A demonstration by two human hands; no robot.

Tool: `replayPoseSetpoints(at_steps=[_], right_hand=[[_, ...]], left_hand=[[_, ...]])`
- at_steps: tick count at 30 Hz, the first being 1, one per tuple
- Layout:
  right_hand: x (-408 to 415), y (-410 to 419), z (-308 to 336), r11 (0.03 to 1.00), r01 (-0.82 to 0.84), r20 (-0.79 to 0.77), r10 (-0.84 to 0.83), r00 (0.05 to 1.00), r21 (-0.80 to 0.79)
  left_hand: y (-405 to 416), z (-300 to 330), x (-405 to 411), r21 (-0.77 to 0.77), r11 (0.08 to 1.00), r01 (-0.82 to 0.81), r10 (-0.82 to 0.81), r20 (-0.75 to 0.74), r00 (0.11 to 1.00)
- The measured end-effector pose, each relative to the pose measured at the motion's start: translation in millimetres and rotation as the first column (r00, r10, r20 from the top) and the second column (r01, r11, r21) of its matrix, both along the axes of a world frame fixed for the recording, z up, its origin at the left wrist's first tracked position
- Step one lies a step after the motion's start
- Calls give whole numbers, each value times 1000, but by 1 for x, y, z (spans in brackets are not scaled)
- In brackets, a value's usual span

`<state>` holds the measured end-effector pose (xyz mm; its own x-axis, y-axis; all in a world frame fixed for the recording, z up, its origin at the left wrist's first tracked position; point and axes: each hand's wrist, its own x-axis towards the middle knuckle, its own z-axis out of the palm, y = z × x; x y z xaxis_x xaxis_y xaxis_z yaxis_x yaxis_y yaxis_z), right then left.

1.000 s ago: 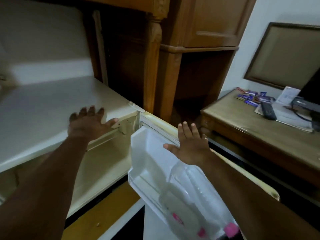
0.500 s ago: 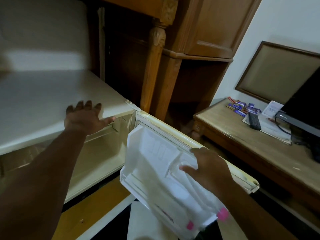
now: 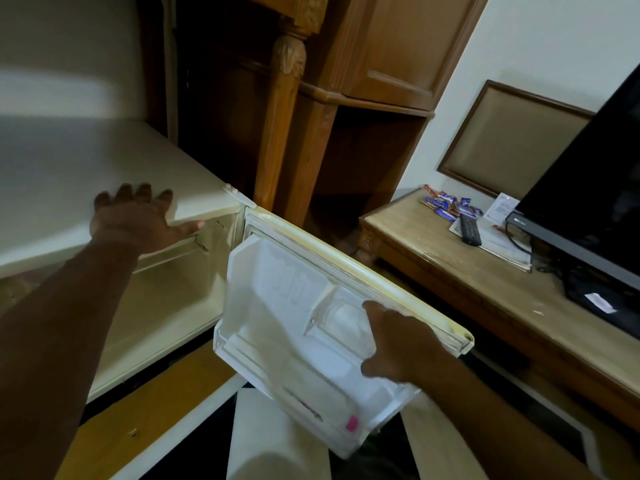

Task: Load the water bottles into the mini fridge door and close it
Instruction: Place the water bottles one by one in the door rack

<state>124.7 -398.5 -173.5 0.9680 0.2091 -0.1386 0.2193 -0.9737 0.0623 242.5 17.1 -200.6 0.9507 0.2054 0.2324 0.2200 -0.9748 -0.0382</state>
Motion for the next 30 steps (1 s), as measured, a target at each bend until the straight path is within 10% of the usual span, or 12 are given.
replayPoseSetpoints(at_steps=[9,16,24,30], right_hand=[[38,16,46,822,19,135,-116,984,569],[52,10,42,509,147,-224,92,970,848],[41,32,65,781,-180,397,-94,913,598],[42,78,136,660,-415,644,-138,753,627]], left_hand=[[-5,6,-5,-1,1000,-8,8,-18,1000],[-9,10,-8,-9,1000,-23,22,-19,1000],[-7,7,-5,-21,1000,-23,23,-10,1000],[-4,3,0,-13,999,-34,34,-16,999]])
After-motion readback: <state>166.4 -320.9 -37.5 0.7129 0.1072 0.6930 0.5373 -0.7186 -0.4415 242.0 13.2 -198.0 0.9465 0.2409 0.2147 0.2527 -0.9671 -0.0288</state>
